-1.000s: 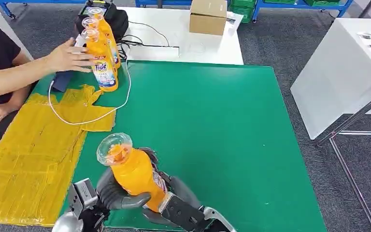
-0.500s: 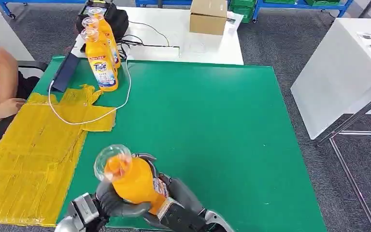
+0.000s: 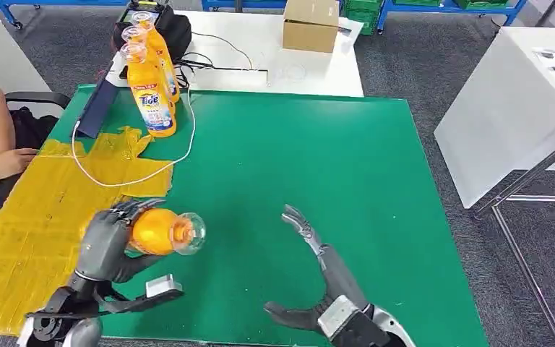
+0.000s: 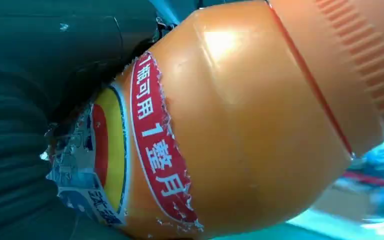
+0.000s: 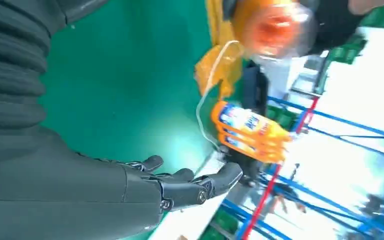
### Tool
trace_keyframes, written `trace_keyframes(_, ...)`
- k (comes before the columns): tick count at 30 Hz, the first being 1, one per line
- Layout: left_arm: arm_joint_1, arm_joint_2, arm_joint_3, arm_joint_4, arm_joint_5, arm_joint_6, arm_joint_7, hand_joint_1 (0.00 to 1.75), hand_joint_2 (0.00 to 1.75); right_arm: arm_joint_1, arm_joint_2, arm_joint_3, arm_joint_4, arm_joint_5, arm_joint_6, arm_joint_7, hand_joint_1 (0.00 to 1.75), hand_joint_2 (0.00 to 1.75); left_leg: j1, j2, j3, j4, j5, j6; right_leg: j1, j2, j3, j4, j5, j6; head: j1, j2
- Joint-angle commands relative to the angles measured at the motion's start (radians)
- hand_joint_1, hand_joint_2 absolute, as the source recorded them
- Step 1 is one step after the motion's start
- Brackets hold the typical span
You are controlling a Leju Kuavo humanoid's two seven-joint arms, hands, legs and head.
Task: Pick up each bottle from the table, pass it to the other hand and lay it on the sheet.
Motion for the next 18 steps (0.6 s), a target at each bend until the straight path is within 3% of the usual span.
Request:
trace_keyframes(1, -0.097, 0.090, 0.082, 0.295, -0.064, -0.009, 0.032, 1.75, 1.75, -0.012, -0.034, -0.050, -0.024, -0.014, 0.030, -0.016, 0.00, 1.75, 0.000, 0.000, 0.003, -0.002, 0.000, 0.002, 0.001, -0.001, 0.004, -0.002, 0.000, -0.005, 0.000, 0.000)
trace_keyframes(5, -0.146, 0.138, 0.051, 0.411, -0.169, -0.054, 0.137, 1.75, 1.75, -0.042, -0.035, -0.033, 0.007, -0.020, 0.058, -0.023, 0.00, 1.75, 0.000, 0.000, 0.002, -0.001, 0.000, 0.001, 0.000, -0.001, 0.002, -0.001, 0.000, -0.003, 0.000, 0.000)
trace_keyframes(10, -0.153, 0.151, 0.059, 0.474, -0.178, -0.042, 0.147, 1.75, 1.75, -0.044, -0.035, -0.029, 0.017, -0.020, 0.062, -0.023, 0.00, 1.75, 0.000, 0.002, 0.004, -0.003, 0.000, 0.002, 0.001, 0.001, 0.004, -0.002, 0.000, -0.007, 0.000, 0.000)
trace_keyframes(11, -0.140, 0.150, 0.061, 0.459, -0.211, 0.003, 0.173, 1.29, 1.75, -0.043, -0.037, -0.029, 0.017, -0.020, 0.063, -0.023, 0.00, 1.75, 0.000, 0.001, 0.002, -0.002, 0.000, 0.001, 0.000, 0.000, 0.002, -0.001, 0.000, -0.004, 0.000, 0.000)
trace_keyframes(12, -0.136, 0.150, 0.056, 0.456, -0.268, 0.002, 0.220, 0.00, 1.75, -0.041, -0.037, -0.028, 0.018, -0.019, 0.064, -0.021, 0.00, 1.75, 0.000, 0.001, 0.004, -0.003, 0.000, 0.002, 0.001, -0.001, 0.004, -0.002, 0.000, -0.006, 0.000, 0.000)
trace_keyframes(14, -0.123, 0.141, 0.065, 0.426, -0.282, 0.013, 0.230, 0.00, 1.75, -0.045, -0.035, -0.032, 0.020, -0.018, 0.065, -0.020, 0.00, 1.75, 0.000, 0.000, 0.004, -0.002, -0.001, 0.002, 0.001, -0.001, 0.005, -0.002, -0.001, -0.006, 0.000, 0.000)
trace_keyframes(18, -0.124, 0.206, -0.049, 0.359, -0.282, 0.031, 0.372, 0.00, 1.75, -0.051, -0.026, -0.038, 0.018, -0.010, 0.072, -0.009, 0.00, 1.75, 0.000, 0.001, 0.002, -0.001, -0.001, 0.002, 0.001, 0.000, 0.005, -0.002, -0.001, -0.005, 0.000, 0.000)
